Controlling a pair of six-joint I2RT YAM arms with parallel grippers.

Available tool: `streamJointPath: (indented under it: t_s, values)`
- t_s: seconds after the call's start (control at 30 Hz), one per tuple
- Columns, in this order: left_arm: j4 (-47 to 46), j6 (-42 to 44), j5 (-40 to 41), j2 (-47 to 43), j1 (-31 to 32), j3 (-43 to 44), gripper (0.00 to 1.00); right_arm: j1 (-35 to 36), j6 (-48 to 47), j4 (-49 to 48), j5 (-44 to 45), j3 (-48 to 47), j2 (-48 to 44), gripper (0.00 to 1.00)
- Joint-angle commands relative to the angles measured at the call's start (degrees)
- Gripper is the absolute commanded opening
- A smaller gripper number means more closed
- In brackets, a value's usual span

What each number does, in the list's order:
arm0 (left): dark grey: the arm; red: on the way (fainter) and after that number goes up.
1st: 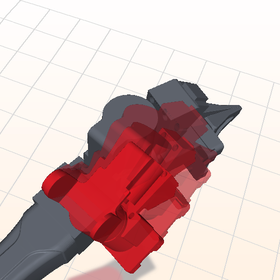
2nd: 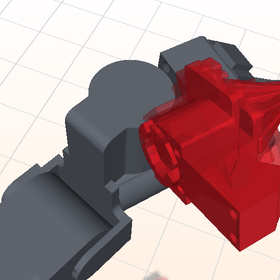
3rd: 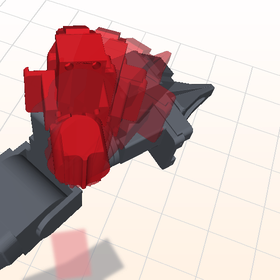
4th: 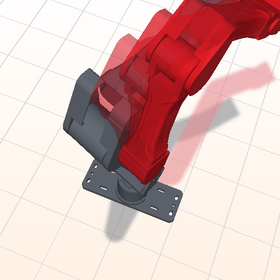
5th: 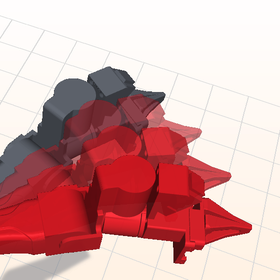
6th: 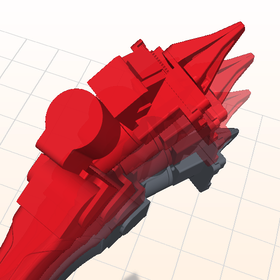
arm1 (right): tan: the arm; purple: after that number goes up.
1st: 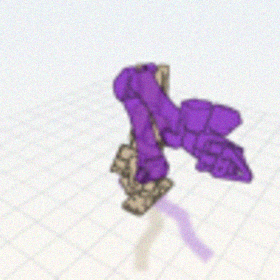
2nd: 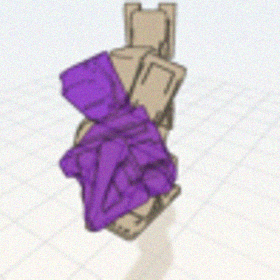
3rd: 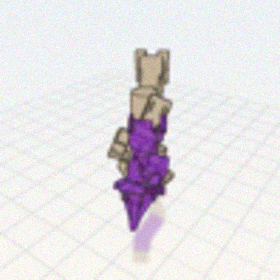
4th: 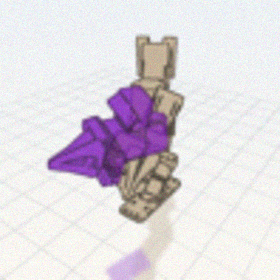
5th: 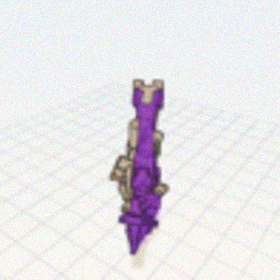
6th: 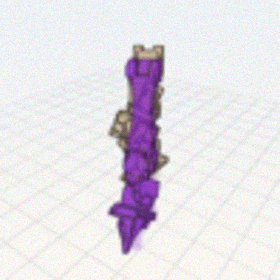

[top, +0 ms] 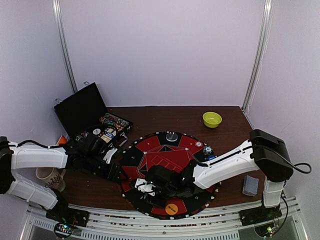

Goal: Distribute texas hold em gaming equipment
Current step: Pass from the left arm to the right, then place the poker chips pile in the big blind area.

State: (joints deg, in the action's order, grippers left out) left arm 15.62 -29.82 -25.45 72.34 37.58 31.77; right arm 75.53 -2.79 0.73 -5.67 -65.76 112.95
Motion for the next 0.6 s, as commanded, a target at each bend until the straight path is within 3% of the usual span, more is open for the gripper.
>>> streamJointPath:
  t_s: [0.0, 0.4, 0.47, 0.57]
  values:
    - [2.0, 2.3, 1.5, -0.6, -0.5, 1.2, 0.66, 4.1, -0.1, 14.4, -5.3, 0.7, 3.2, 0.27]
    - [3.0, 2.7, 2.5, -1.6, -0.7, 1.6, 0.67, 5.8, 0.0, 17.4, -3.4, -1.2, 3.3, 0.31]
    - [3.3, 2.8, 2.5, -1.6, -0.7, 1.6, 0.67, 5.8, 0.2, 18.0, -1.1, -2.3, 4.1, 0.39]
    - [3.6, 3.0, 2.9, -2.0, -0.7, 1.7, 0.67, 5.8, 0.1, 19.3, 1.3, -4.2, 5.1, 0.61]
